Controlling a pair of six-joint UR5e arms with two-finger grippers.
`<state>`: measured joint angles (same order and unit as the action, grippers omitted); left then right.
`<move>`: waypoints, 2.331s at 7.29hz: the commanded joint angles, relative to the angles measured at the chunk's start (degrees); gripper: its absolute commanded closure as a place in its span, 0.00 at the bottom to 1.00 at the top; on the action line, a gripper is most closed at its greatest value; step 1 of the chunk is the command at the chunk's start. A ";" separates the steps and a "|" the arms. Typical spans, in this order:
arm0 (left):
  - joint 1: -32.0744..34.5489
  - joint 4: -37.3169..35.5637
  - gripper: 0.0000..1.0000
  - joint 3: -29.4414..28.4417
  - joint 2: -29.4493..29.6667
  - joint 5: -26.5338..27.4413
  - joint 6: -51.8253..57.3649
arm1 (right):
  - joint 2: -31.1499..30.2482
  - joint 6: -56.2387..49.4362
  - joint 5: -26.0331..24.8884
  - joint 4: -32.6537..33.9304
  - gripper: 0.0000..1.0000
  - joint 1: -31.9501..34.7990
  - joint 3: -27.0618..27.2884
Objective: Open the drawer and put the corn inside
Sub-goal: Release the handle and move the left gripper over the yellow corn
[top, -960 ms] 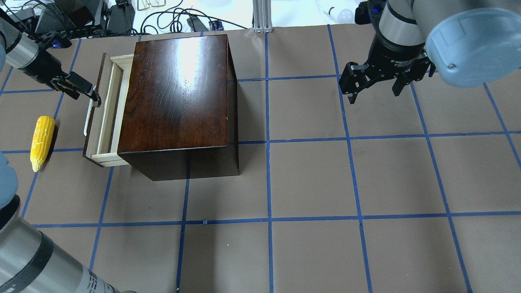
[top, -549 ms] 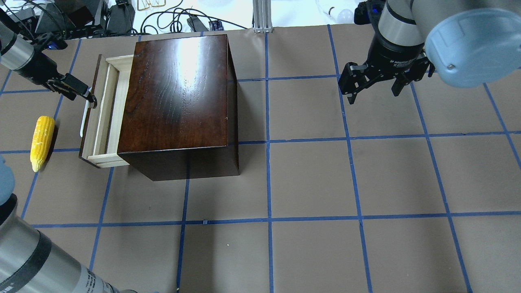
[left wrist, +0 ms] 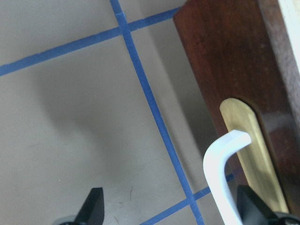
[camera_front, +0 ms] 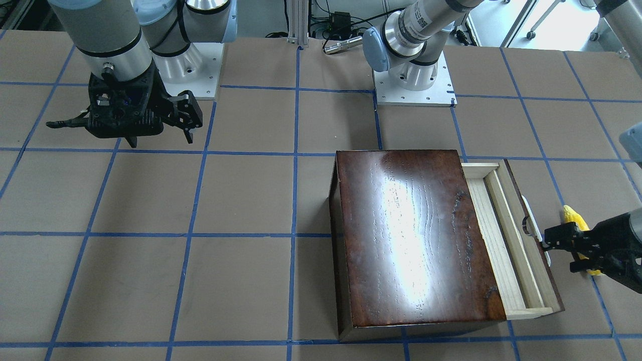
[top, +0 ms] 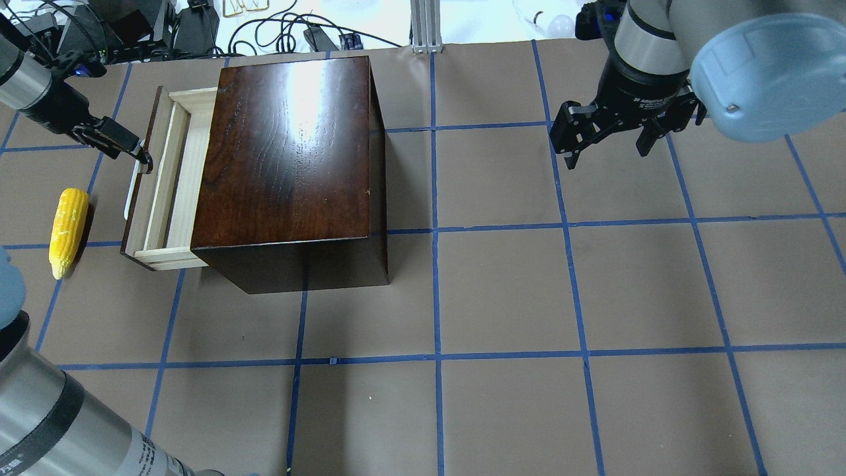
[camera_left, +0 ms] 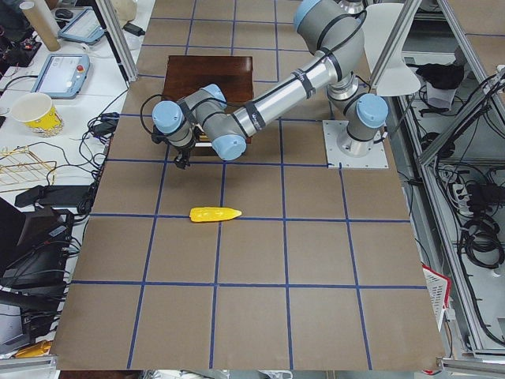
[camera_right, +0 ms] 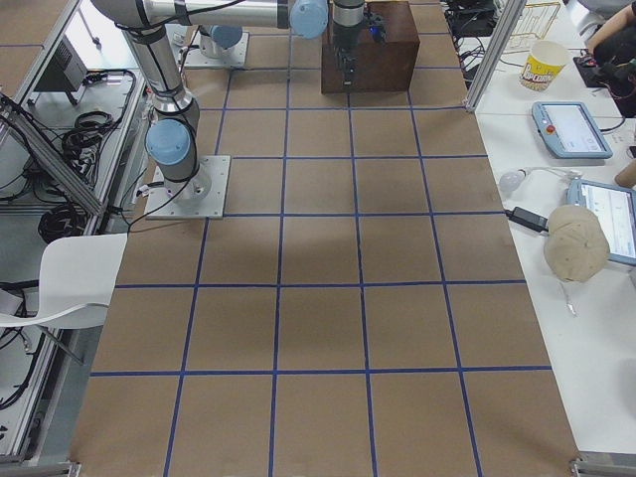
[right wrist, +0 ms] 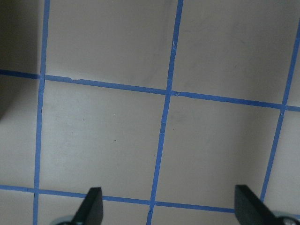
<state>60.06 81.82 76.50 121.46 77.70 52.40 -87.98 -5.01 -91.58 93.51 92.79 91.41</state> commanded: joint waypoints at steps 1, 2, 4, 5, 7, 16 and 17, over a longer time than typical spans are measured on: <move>-0.03 -0.17 0.00 -0.47 0.36 0.96 1.56 | 0.00 0.00 0.00 0.00 0.00 0.11 0.00; -0.03 -0.08 0.00 -0.91 0.45 0.87 2.09 | 0.00 0.00 0.00 0.00 0.00 0.11 0.00; -0.03 -0.17 0.00 -1.18 0.62 0.96 2.45 | 0.00 0.00 0.00 0.00 0.00 0.11 0.00; -0.03 -0.08 0.00 -1.70 0.80 1.05 2.45 | 0.00 0.00 0.00 0.00 0.00 -0.07 0.00; -0.03 0.01 0.00 -1.79 1.06 1.13 2.45 | 0.00 0.00 0.00 0.00 0.00 0.11 0.00; -7.50 3.01 0.00 -2.59 -1.93 8.25 -7.20 | 0.00 0.00 0.00 0.00 0.00 0.11 0.00; -7.68 0.73 0.00 -1.63 -0.80 11.91 -10.00 | 0.00 0.00 0.00 0.00 0.00 -0.07 0.00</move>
<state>52.82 84.72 74.10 119.41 86.43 45.57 -87.98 -5.01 -91.58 93.52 92.84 91.41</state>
